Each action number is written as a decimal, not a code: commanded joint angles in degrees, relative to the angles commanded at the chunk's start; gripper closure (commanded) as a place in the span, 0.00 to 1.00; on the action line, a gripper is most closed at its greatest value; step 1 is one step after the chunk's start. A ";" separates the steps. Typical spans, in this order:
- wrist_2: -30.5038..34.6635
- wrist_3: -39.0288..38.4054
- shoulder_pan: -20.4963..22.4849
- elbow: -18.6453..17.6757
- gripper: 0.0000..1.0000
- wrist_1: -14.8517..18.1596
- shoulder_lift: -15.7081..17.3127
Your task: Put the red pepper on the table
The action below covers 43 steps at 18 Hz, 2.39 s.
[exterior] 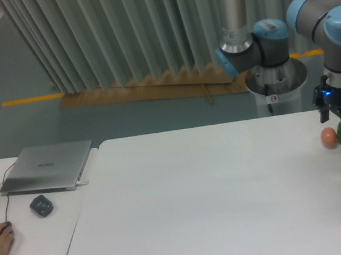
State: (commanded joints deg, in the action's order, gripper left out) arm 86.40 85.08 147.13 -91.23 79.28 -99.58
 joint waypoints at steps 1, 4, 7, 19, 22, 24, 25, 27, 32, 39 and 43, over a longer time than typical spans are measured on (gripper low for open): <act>0.08 -0.09 0.00 0.09 0.00 0.00 0.09; 0.09 -0.17 0.26 0.35 0.00 0.00 0.09; 0.52 -0.53 0.26 0.44 0.00 -0.35 -0.17; 3.34 0.44 3.69 1.93 0.00 -10.00 -2.19; 3.25 1.14 4.66 2.20 0.00 -10.63 -2.28; 3.34 1.23 5.62 2.20 0.00 -14.04 -3.25; 3.25 1.49 6.32 2.20 0.00 -14.76 -3.34; 3.34 2.28 7.29 2.81 0.00 -14.94 -4.21; 3.34 2.29 9.31 4.57 0.00 -15.12 -5.80; 8.26 -10.78 10.90 4.48 0.00 -15.38 -9.14; 8.26 -15.55 10.55 4.83 0.00 -16.25 -10.46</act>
State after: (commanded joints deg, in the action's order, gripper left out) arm 94.66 69.53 157.68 -86.40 63.02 -110.04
